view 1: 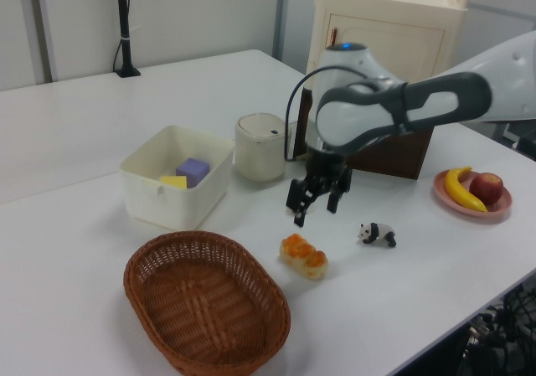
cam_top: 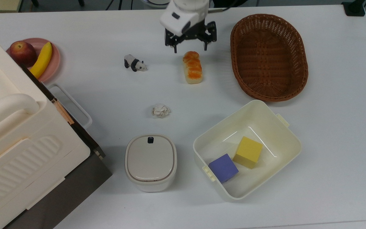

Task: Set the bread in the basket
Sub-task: 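Move the open gripper over the orange-topped bread roll, then lower the gripper and close it on the bread roll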

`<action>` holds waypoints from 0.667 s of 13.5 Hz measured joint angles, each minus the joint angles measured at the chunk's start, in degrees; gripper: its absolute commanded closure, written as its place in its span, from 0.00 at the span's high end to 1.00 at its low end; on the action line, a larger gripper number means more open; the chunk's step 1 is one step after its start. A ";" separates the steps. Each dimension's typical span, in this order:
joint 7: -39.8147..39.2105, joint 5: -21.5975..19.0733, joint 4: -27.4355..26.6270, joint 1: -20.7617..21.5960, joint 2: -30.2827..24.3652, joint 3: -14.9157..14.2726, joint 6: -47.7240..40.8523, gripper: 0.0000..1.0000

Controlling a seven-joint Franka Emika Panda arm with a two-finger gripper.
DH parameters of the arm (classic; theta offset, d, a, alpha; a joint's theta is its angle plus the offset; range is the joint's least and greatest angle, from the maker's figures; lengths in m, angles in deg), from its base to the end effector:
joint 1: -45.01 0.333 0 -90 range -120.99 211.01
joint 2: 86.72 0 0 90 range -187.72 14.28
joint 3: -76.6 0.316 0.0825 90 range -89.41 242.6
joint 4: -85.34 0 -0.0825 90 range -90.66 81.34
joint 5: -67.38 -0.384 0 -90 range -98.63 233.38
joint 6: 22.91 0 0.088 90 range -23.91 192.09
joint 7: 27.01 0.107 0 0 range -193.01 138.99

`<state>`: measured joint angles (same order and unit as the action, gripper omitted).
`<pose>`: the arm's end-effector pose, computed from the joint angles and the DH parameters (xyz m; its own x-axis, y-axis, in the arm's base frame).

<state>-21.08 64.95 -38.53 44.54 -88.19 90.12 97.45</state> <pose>0.5128 0.1214 0.4045 0.9940 0.1022 -0.0394 0.1013 -0.9945 -0.0259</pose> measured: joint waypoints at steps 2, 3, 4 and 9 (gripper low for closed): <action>0.01 0.00 0.01 0.36 2.46 0.01 2.03 1.00; 0.01 0.00 0.04 0.42 3.25 0.01 2.45 1.00; 0.01 0.00 0.12 0.56 3.94 0.01 2.57 1.00; 0.01 0.99 0.35 1.71 7.11 0.02 2.59 1.00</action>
<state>-21.07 65.94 -38.19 46.24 -81.08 90.14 100.04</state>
